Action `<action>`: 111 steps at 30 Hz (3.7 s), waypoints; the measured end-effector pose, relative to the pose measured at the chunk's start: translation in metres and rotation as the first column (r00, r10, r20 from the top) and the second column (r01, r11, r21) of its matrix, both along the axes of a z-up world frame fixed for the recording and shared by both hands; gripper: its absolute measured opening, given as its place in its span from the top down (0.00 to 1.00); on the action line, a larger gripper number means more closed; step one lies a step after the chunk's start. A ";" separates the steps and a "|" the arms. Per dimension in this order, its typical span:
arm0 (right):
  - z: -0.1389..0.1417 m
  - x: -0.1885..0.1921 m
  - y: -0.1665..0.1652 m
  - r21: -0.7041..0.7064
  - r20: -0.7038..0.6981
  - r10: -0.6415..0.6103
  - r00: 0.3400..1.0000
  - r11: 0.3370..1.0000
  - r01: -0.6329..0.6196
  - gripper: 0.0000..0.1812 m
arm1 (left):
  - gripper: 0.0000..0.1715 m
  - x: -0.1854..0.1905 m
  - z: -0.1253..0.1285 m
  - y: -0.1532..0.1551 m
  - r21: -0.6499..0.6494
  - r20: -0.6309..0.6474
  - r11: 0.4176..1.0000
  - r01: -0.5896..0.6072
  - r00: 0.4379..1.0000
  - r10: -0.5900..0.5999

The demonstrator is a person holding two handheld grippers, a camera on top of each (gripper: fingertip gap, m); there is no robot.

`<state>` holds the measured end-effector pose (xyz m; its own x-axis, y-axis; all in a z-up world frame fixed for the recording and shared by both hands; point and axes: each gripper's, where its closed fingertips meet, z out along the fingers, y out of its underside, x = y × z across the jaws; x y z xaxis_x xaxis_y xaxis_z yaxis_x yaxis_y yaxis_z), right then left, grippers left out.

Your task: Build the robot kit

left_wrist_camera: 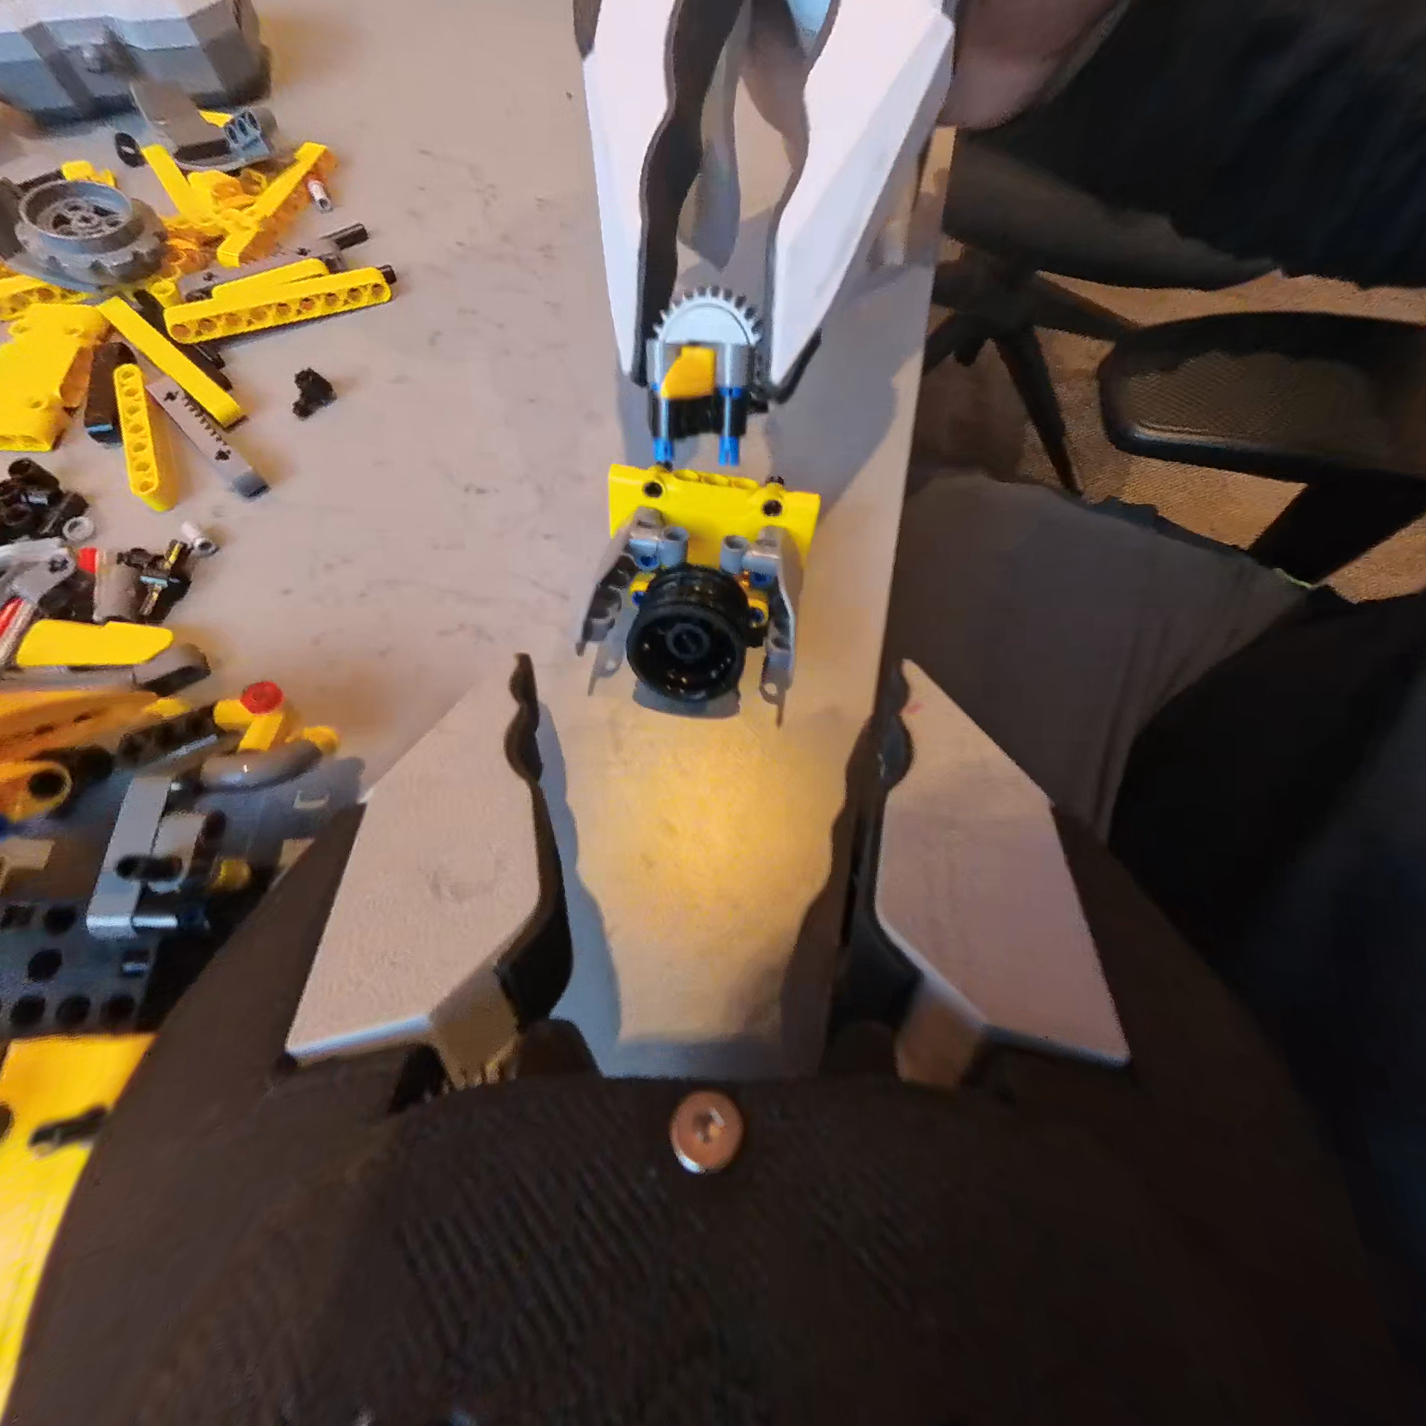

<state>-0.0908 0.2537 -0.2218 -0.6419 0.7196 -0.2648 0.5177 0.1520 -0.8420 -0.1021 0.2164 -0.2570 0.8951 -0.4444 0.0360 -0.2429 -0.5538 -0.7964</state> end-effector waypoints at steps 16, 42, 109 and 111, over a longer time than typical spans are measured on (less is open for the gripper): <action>-0.012 0.003 -0.004 0.052 -0.067 0.141 0.988 0.989 -0.138 0.84 | 0.57 -0.001 -0.020 0.023 -0.105 -0.051 0.989 0.104 0.993 -0.110; -0.016 -0.007 -0.006 0.422 -0.017 0.138 0.990 0.899 -0.118 0.84 | 0.63 0.000 -0.021 0.025 -0.095 -0.070 0.987 0.131 0.988 -0.138; -0.004 -0.008 -0.011 0.521 0.082 0.286 0.955 0.804 -0.286 0.81 | 0.87 0.010 0.008 0.039 0.075 -0.053 0.986 0.152 0.988 -0.148; -0.008 -0.008 -0.011 0.542 0.115 0.293 0.949 0.782 -0.307 0.84 | 0.87 0.010 0.008 0.039 0.079 -0.052 0.985 0.151 0.988 -0.148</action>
<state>-0.0986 0.2430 -0.2298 -0.8484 0.5206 0.0957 0.3870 0.7335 -0.5587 -0.0920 0.2550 -0.2486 0.8182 -0.5731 -0.0456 -0.3553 -0.4417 -0.8238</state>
